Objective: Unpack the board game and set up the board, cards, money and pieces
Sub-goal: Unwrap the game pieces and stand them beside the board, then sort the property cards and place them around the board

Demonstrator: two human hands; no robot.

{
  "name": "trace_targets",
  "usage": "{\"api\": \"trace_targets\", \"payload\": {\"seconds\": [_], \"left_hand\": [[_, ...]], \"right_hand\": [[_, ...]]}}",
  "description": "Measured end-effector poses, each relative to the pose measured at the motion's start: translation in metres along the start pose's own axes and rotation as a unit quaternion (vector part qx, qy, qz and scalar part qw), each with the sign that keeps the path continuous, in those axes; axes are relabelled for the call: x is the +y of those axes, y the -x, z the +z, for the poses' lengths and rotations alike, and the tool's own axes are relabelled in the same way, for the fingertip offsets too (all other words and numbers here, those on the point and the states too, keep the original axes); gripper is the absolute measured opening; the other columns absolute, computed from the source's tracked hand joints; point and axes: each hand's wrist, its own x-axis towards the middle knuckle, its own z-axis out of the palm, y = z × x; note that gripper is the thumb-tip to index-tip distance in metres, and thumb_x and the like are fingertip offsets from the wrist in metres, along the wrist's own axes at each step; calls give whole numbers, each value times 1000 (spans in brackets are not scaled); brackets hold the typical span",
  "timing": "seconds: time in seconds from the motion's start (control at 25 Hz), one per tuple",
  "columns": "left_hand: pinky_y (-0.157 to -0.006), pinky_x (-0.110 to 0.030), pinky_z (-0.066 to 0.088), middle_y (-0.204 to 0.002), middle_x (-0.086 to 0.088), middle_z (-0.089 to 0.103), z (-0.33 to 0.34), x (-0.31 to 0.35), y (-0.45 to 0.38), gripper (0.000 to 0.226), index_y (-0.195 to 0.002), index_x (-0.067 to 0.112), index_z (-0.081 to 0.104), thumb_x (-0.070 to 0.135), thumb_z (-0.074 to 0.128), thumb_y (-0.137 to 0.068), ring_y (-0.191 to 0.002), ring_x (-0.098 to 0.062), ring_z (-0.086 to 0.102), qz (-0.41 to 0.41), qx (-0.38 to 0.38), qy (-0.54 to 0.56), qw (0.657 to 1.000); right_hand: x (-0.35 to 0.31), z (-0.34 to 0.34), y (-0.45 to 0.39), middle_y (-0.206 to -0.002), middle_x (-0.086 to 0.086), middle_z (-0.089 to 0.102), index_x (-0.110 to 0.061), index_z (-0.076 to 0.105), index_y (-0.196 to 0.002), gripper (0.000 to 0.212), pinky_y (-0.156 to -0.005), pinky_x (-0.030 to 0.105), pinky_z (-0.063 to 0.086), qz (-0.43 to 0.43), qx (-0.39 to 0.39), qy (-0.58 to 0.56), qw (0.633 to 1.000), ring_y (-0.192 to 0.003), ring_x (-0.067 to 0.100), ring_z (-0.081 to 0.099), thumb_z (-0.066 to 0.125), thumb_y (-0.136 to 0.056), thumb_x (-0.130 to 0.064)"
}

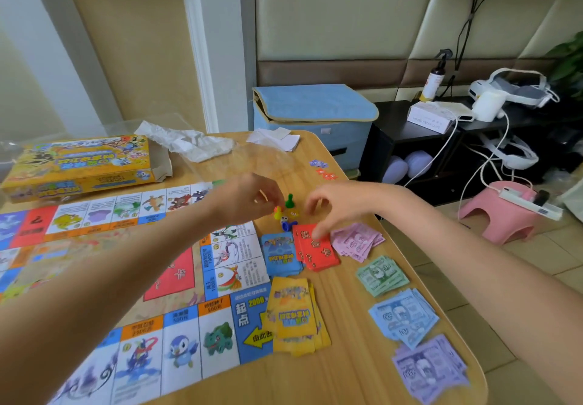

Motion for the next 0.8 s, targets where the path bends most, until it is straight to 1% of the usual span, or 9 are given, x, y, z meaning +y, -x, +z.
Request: {"api": "trace_targets", "payload": {"seconds": [0.08,0.12,0.24,0.4,0.52,0.64,0.72,0.76,0.8], "left_hand": [[-68,-9,45,-88,5,66,3,1,19,13,-94,15,69,9,62,-85,-77,-7,61,-5,-14,-5,1000],[-66,-8,44,-91,5,65,5,3,27,12,-96,14,68,13,65,-85,-80,-7,61,-7,-28,-7,1000],[-75,-13,42,-113,1,60,15,7,41,34,-114,15,61,27,68,-83,-102,-13,57,-34,-77,-52,995],[-92,-26,42,-125,-2,51,29,12,53,49,-125,18,49,32,68,-82,-114,-18,49,-50,-70,-92,992],[-95,-27,36,-128,-4,46,33,15,59,47,-125,18,50,36,65,-84,-117,-20,44,-48,-83,-142,985],[-95,-28,36,-130,-4,44,33,17,61,45,-123,18,52,36,65,-84,-117,-20,43,-53,-96,-147,983],[-95,-29,40,-127,-4,47,29,19,62,40,-118,18,56,35,66,-83,-115,-18,47,-54,-51,-78,994],[-92,-28,43,-123,-2,51,25,21,62,35,-114,18,58,34,65,-84,-114,-17,50,-69,1,12,998],[-87,-26,45,-118,-1,56,20,25,63,30,-111,18,59,33,63,-86,-112,-16,53,-94,55,134,985]], "right_hand": [[-7,8,7,-134,-8,42,-21,38,-138,78,-97,29,38,5,-41,54,998,-122,14,40,76,-73,-41],[-11,11,9,-138,-8,37,-23,32,-141,85,-99,32,37,3,-44,65,997,-125,16,36,77,-71,-40],[-25,17,13,-140,-4,34,-24,25,-144,93,-102,39,36,5,-40,93,995,-126,21,31,79,-70,-37],[-38,18,14,-133,2,35,-14,32,-138,88,-92,33,39,35,-48,107,993,-119,21,38,82,-68,-33],[-39,19,17,-124,2,32,-10,36,-128,77,-82,29,39,45,-45,80,995,-109,21,43,81,-69,-30],[-35,20,20,-117,0,33,-13,38,-128,69,-86,32,44,34,-24,33,999,-108,21,46,78,-74,-25],[-32,13,24,-111,0,42,-11,43,-124,51,-85,32,45,18,-11,-19,1000,-105,21,48,71,-81,-18],[-30,8,26,-106,0,49,-11,47,-118,38,-82,29,45,8,0,-66,998,-103,20,50,66,-85,-14],[-30,0,30,-101,-1,54,-11,50,-111,27,-79,26,45,-3,13,-130,991,-101,19,53,62,-88,-9]]}}
